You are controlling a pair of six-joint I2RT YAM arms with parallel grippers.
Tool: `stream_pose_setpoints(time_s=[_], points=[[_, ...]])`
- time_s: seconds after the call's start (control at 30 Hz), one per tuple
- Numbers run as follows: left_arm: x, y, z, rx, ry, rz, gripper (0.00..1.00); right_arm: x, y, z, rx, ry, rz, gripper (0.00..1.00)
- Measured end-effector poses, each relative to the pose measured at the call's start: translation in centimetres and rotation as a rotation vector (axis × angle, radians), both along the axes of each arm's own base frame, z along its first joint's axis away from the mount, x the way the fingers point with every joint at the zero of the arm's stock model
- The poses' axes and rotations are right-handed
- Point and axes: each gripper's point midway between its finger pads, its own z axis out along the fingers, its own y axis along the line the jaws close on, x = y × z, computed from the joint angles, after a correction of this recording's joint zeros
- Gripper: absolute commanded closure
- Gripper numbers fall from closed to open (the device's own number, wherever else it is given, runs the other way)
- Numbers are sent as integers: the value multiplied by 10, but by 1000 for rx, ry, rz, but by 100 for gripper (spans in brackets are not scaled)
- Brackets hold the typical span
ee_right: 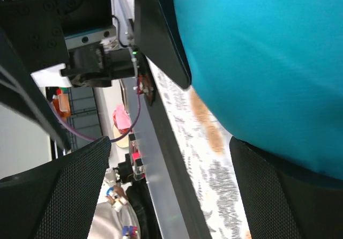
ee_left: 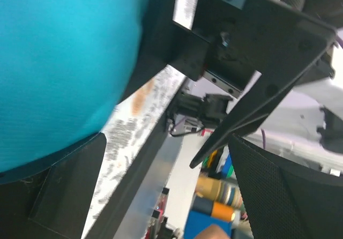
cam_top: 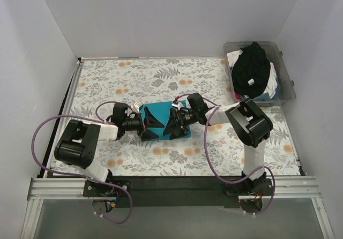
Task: Fold and stack the t-shirts
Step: Fold the tshirt
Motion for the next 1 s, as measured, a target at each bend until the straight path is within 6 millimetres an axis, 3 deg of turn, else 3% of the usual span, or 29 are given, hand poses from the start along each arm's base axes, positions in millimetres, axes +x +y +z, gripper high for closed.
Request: stream_pose_setpoints(time_s=[0.07,0.17,0.4,0.53,0.6,0.67,0.83,0.93,1.0], points=[[3,4,-19,33,44,21,2,2,-3,-15,-23,27,-8,2],[6,12,-37,70,77,45,2,7,-8,-17,-8,43,-9,2],[21,37,-39,89,60,67,2,4,-27,-19,-13,31,-51,2],[19,50,-34,97,33,38,2,-1,-42,-11,-7,29,-69,2],[18,53,-24,91,-3,10,2,1,-46,7,24,0,-67,2],[22,53,2,77,-98,-21,2,5,-45,32,69,-54,-60,2],[48,48,74,31,-366,-51,2,53,-29,103,199,-281,-64,2],[70,46,88,21,-426,-38,2,86,-20,118,228,-364,-82,2],[87,45,83,13,-411,-22,2,107,-14,110,221,-371,-98,2]])
